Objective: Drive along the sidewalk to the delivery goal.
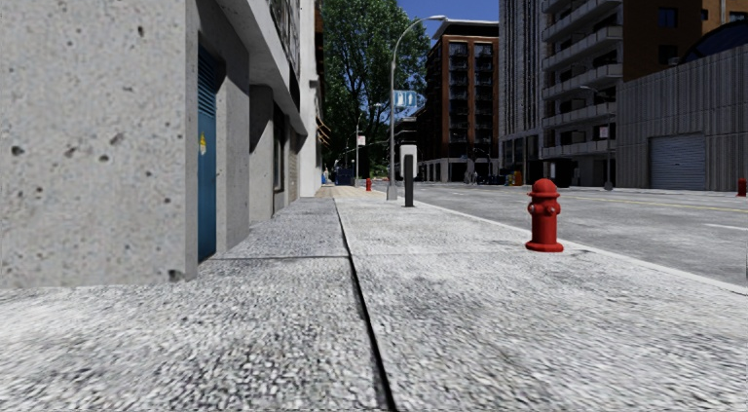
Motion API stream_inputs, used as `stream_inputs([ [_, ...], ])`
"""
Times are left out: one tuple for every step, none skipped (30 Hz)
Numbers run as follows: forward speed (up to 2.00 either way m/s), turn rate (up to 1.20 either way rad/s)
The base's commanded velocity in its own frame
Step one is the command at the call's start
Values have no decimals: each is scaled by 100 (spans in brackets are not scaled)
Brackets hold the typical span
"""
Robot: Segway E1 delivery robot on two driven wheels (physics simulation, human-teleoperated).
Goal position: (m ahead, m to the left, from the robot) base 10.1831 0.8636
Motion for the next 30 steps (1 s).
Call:
stream_inputs([
  [200, 10],
  [200, 12],
  [200, 13],
  [200, 13],
  [200, 15],
  [200, 17],
  [200, 17],
  [200, 17],
  [200, 18],
  [200, 18],
  [200, 18],
  [200, 18],
  [200, 18],
  [200, 18],
  [200, 18],
  [200, 18],
  [200, 19],
  [200, 19],
  [200, 20],
  [200, 20],
  [200, 21],
  [200, 21],
  [200, 25],
  [200, 25],
  [200, 26],
  [200, 26],
  [200, 26],
  [200, 26],
  [200, 26],
  [200, 26],
])
